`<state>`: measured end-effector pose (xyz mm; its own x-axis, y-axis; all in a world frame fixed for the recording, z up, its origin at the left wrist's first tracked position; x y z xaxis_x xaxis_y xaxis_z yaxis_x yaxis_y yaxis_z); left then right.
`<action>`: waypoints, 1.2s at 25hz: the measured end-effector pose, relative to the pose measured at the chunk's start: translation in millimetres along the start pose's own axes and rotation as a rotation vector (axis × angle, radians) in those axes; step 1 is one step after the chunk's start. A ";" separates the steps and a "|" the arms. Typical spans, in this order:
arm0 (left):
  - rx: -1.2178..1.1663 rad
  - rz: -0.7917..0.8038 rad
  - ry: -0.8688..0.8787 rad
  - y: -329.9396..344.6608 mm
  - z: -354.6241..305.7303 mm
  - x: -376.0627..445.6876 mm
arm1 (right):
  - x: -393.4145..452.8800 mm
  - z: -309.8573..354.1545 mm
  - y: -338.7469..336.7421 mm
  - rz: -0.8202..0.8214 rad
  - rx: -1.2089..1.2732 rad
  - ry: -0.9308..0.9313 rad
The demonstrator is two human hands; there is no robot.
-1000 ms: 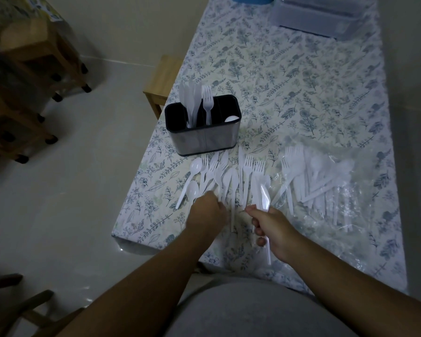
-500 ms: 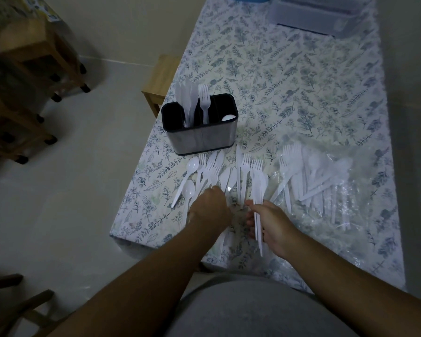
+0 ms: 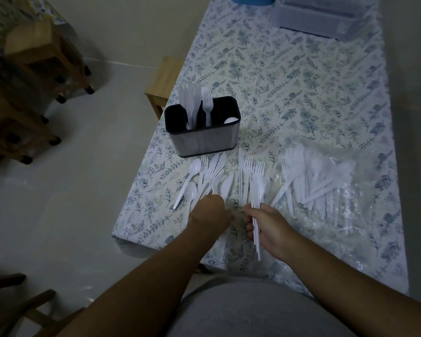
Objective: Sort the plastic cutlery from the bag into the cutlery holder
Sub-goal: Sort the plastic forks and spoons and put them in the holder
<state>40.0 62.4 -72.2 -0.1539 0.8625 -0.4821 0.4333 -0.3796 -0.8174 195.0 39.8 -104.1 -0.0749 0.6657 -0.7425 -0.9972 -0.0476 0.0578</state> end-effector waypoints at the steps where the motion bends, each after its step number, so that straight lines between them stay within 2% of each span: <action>1: -0.060 0.007 0.015 -1.8 -2.6 -1.1 | -0.1 0.9 1.6 0.009 0.008 -0.013; 4: -0.312 0.024 0.144 -10.0 -21.5 -12.5 | 0.7 8.4 6.6 0.044 0.149 -0.039; 7: -0.352 0.092 0.280 -15.5 -42.7 -21.6 | 2.5 18.1 3.1 0.055 0.197 -0.025; 9: -0.373 0.041 0.214 -17.8 -42.3 -7.6 | 5.7 20.2 -9.3 -0.011 0.093 -0.028; 11: -0.296 -0.051 0.098 -15.7 -37.5 12.8 | 5.8 20.5 -21.7 -0.096 -0.025 -0.049; 14: -0.193 -0.072 0.007 -8.5 -40.6 34.1 | 2.4 11.4 -25.6 -0.103 0.103 -0.012; 19: -0.068 0.012 0.026 0.3 -38.8 28.5 | 0.4 3.4 -41.5 -0.142 0.074 0.080; 25: -0.039 -0.031 -0.010 5.8 -19.9 21.6 | -7.6 9.7 -25.9 -0.101 0.074 0.080; 28: 0.072 0.046 0.012 6.3 -25.4 28.1 | -10.6 13.6 -21.1 -0.105 0.036 0.038; 30: -0.006 0.091 0.023 8.3 -20.6 18.8 | -9.2 15.6 -21.7 -0.139 0.009 -0.004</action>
<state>59.0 82.3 -81.5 -0.0932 0.8323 -0.5464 0.4498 -0.4544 -0.7689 217.4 46.2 -88.1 0.0644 0.6684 -0.7410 -0.9978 0.0522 -0.0397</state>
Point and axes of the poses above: each hand's wrist, its own x-axis towards the middle knuckle, its own y-axis out of the palm, z = x × y, the point moved 7 cm from there along x, towards the middle knuckle, and after that the axes turned 4 degrees about -y, right-handed, at the moved point
